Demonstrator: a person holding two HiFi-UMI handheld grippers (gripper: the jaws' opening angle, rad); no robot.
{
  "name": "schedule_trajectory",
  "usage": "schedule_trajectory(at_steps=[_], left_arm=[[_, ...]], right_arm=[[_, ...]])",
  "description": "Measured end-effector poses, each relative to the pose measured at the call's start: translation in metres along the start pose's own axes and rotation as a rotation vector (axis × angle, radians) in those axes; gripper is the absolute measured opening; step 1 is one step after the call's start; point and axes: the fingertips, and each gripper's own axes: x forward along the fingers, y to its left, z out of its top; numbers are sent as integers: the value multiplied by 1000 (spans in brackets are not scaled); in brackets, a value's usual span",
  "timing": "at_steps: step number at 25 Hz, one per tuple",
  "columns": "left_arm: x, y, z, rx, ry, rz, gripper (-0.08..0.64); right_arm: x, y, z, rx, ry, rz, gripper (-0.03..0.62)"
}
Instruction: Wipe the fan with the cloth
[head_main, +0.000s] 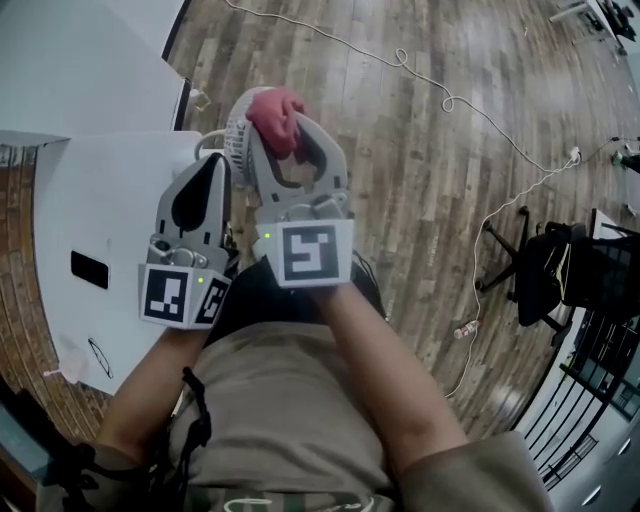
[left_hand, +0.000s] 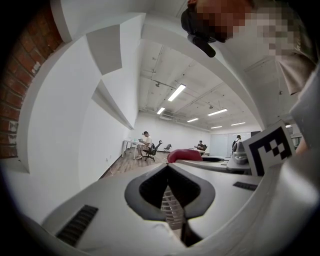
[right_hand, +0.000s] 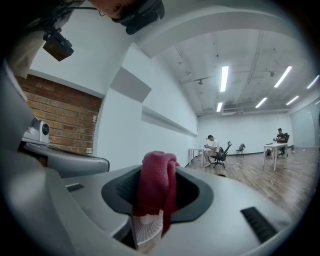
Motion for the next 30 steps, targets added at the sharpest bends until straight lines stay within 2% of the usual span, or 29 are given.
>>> schedule_trajectory(at_steps=[7,14,17,21,26,30], left_arm=[[2,0,10,58,-12,72,2],[-5,-6,6,52,-13,168,2],[-5,-14,5,66,-24,169,2],[-11,-21,5,46,-28,156,2],[-20,-22,6,55,-15,123,2],[-20,-19,4,53,-8,124,2]], right_arm=[[1,-5,0,-2,-1,78,170],[2,-3,-4,-13,6,166,171],[3,-1,-6,-14,7,185,172],[4,-3,-5,-57,-13,190,172],[6,-14,-13,-19,12,145,172],[9,-20,-18,-16,30,141,172]])
